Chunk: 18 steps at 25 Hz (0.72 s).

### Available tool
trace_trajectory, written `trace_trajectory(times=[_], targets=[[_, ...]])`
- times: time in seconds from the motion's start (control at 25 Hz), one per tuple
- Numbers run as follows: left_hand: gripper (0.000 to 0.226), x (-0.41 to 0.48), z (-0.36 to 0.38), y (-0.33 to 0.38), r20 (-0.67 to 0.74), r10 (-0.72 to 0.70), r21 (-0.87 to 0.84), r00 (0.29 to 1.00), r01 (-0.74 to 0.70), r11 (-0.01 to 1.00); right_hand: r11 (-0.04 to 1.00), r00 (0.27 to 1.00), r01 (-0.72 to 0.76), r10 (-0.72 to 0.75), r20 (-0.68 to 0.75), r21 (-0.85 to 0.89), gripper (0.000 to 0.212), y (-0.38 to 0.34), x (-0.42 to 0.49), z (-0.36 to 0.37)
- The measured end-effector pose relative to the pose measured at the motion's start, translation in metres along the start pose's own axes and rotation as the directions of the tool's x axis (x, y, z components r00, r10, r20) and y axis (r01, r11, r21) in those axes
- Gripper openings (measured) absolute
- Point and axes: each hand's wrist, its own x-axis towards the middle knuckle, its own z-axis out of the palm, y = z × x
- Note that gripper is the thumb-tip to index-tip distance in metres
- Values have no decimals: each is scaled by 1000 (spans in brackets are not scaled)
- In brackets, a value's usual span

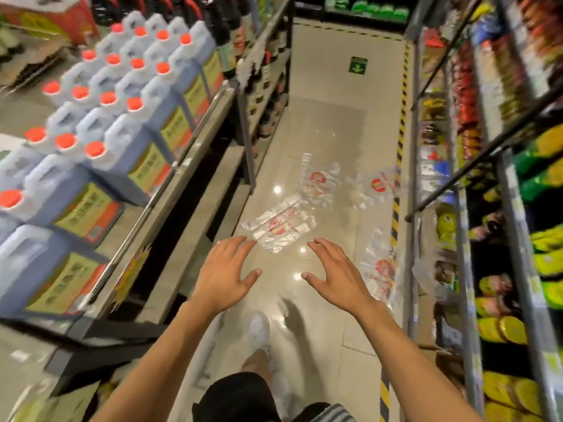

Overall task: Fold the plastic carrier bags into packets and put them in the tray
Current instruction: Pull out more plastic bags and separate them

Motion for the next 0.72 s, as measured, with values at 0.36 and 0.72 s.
trace_trajectory(times=[0.36,0.72], targets=[[66,201,15,12,56,184,-49,981,-181,982,971,967,-239,235,-97,-30,71,74,91,-70],[68,365,27,34,129,265,-36,956,-263,964,948,939,-317,317,-132,18,73,153,194,-124]])
